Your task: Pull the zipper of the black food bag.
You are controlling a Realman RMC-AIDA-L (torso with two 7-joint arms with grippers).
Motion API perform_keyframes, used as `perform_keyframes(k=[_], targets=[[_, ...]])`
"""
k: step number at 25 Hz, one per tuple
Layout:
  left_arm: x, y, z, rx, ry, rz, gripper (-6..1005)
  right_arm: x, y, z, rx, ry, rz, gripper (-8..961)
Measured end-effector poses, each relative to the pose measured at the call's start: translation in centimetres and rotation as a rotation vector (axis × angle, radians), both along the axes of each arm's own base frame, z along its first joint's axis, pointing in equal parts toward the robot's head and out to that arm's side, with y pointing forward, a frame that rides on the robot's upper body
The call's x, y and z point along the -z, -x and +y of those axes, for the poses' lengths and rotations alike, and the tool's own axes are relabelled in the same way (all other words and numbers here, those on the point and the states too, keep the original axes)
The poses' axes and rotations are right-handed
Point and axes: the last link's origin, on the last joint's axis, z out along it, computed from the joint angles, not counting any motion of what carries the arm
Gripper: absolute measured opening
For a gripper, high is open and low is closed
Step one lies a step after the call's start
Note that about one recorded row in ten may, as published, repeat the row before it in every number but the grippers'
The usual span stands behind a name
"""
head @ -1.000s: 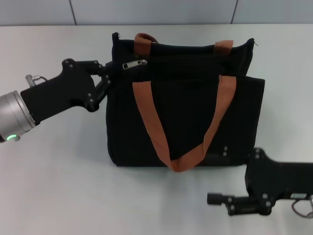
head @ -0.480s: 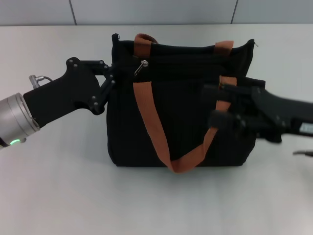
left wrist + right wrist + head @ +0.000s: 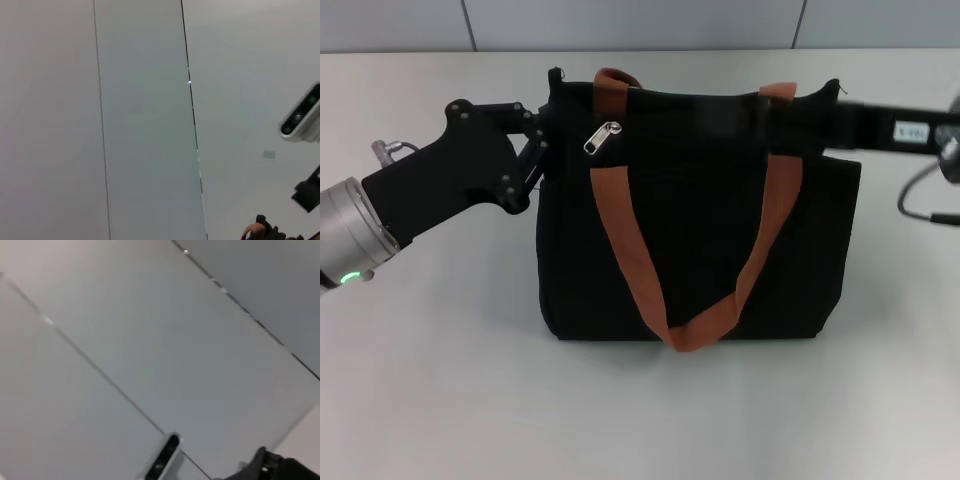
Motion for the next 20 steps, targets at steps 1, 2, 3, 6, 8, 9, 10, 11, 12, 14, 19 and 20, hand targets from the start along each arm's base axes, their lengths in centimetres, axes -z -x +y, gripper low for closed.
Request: perform_keyframes(k=[1, 2, 3, 6, 8, 9, 10, 11, 12, 14, 19, 20], targets=[[0.0, 0.0, 0.0, 0.000, 0.001, 0.002, 30, 0.1, 0.3, 0.6, 0.034, 0.022, -0.016, 697], [0.0, 0.0, 0.1, 0.000, 0.001, 0.003, 30, 0.1, 0.3, 0.6, 0.034, 0.022, -0.016, 695], [0.0, 0.0, 0.1, 0.000, 0.002, 0.003, 31, 0.3, 0.4, 0.8, 0.046, 0.033, -0.024, 694], [0.1, -0.1, 0.0, 0.001, 0.004, 0.001, 32, 0.7, 1.1, 1.4, 0.087, 0.087, -0.048, 690], [0.1, -0.1, 0.0, 0.002, 0.005, -0.001, 33, 0.8, 1.2, 1.5, 0.101, 0.101, -0.049, 687], [0.1, -0.1, -0.1, 0.001, 0.008, -0.005, 33, 0.9, 1.3, 1.6, 0.120, 0.116, -0.053, 686], [0.2, -0.1, -0.2, 0.000, 0.010, -0.007, 34, 1.0, 1.3, 1.8, 0.137, 0.128, -0.057, 684], [0.3, 0.0, -0.2, -0.003, 0.012, -0.008, 34, 1.2, 1.4, 2.0, 0.163, 0.153, -0.069, 683], [0.3, 0.0, -0.2, -0.004, 0.011, -0.007, 35, 1.3, 1.5, 2.0, 0.176, 0.168, -0.073, 682], [0.4, 0.0, -0.2, -0.004, 0.007, -0.008, 36, 1.3, 1.6, 2.1, 0.200, 0.197, -0.073, 679], [0.5, 0.0, -0.4, -0.009, 0.007, -0.014, 38, 1.7, 1.6, 2.3, 0.283, 0.257, -0.076, 589], [0.6, 0.1, -0.4, -0.011, 0.007, -0.014, 39, 1.9, 1.6, 2.4, 0.301, 0.270, -0.082, 560]])
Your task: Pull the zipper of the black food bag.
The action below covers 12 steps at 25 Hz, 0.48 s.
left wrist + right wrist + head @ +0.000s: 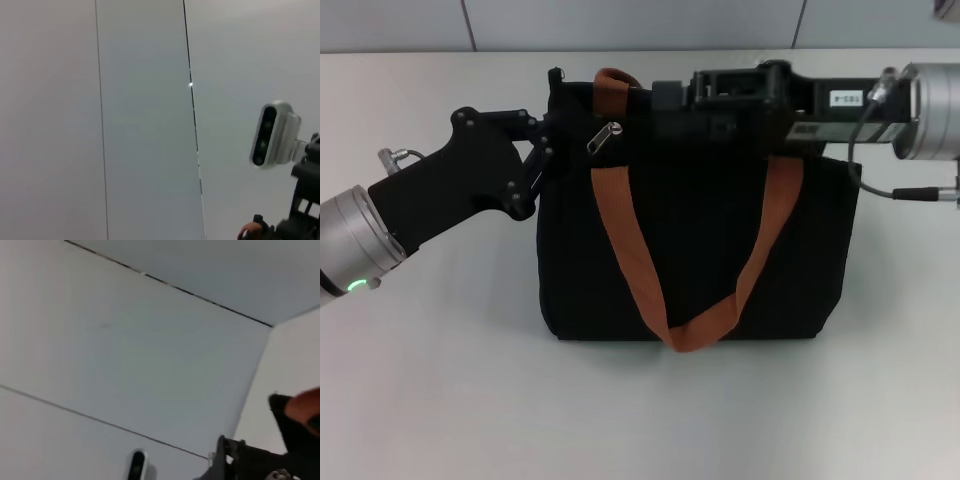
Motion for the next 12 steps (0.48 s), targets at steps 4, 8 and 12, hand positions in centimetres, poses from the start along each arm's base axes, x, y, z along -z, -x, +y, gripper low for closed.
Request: perform_keyframes(k=[4, 8, 12], targets=[[0.0, 0.1, 0.0, -0.003, -0.002, -0.001, 41, 0.8, 0.0, 0.0, 0.045, 0.041, -0.024, 529], [0.0, 0.0, 0.0, -0.001, 0.001, 0.001, 43, 1.6, 0.3, 0.0, 0.066, 0.059, -0.038, 526], [0.0, 0.0, 0.0, 0.002, 0.002, 0.002, 44, 2.3, 0.7, 0.0, 0.069, 0.063, -0.036, 524]])
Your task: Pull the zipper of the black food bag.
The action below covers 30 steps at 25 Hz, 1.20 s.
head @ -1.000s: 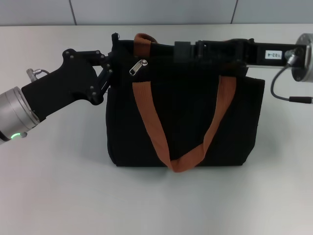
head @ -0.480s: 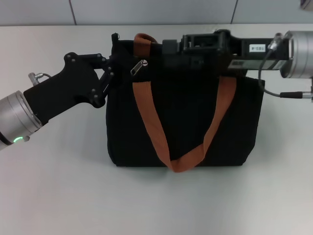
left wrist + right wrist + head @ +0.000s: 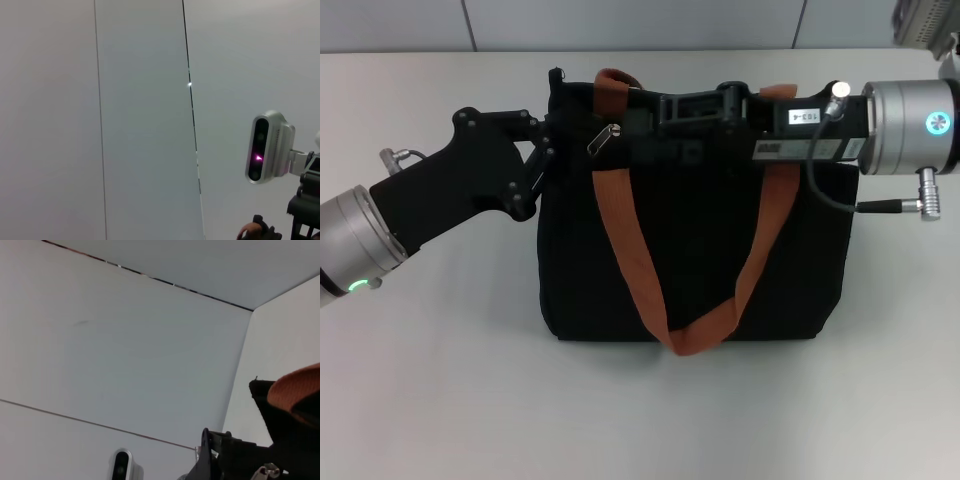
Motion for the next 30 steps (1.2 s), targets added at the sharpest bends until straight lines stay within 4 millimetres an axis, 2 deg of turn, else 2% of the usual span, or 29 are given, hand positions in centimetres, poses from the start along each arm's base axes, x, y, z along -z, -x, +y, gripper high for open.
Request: perform_keyframes(k=[4, 9, 30], targets=[[0.0, 0.0, 0.0, -0.003, 0.001, -0.006, 46, 0.2, 0.1, 0.1, 0.008, -0.002, 0.002, 521], [0.0, -0.1, 0.0, 0.000, 0.001, -0.008, 49, 0.6, -0.1, 0.3, 0.034, -0.007, -0.002, 346], [-0.1, -1.1, 0.7, 0.030, 0.012, -0.021, 59, 1.7, 1.2, 1.2, 0.032, 0.011, -0.078, 320]])
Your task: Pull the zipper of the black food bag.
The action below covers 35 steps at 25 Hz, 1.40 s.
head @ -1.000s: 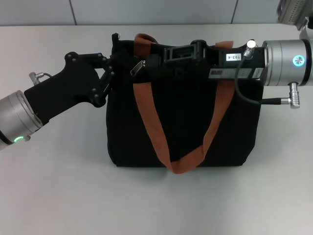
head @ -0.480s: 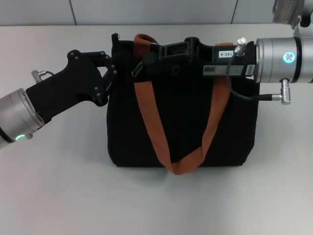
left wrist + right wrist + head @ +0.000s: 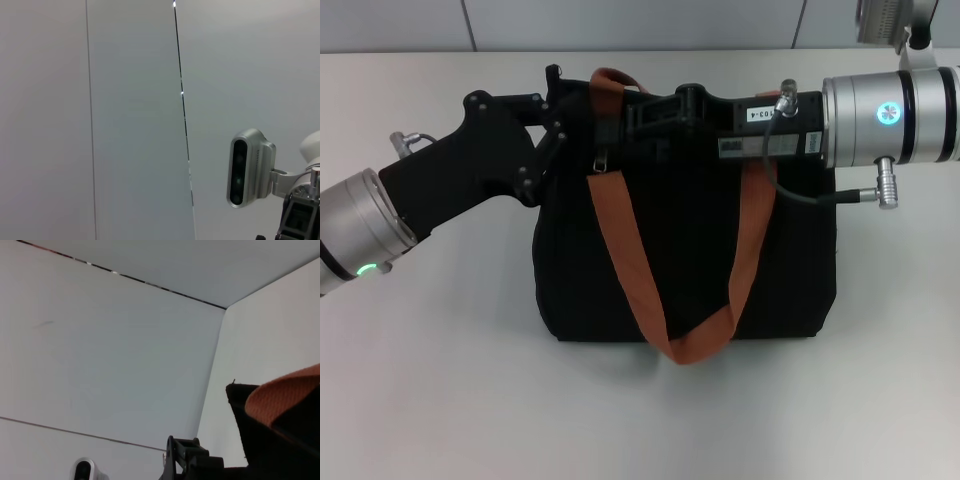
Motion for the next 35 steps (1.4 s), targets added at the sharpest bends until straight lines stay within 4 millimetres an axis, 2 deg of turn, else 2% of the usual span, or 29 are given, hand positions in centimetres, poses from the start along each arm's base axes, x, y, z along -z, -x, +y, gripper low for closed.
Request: perform_keyframes(k=[14, 24, 28, 35], targets=[[0.2, -0.4, 0.1, 0.007, 0.011, -0.011, 65, 0.8, 0.5, -0.1, -0.073, -0.002, -0.052, 312], [0.1, -0.5, -0.1, 0.018, 0.014, -0.022, 70, 0.3, 0.3, 0.2, -0.144, -0.079, -0.075, -3], [0.1, -0.4, -0.2, 0.016, 0.014, -0.022, 72, 0.1, 0.2, 0.4, -0.153, -0.095, -0.083, -2], [-0.4, 0.1, -0.3, -0.010, -0.013, -0.042, 75, -2.1, -1.6, 0.3, -0.115, -0.148, -0.151, -2]])
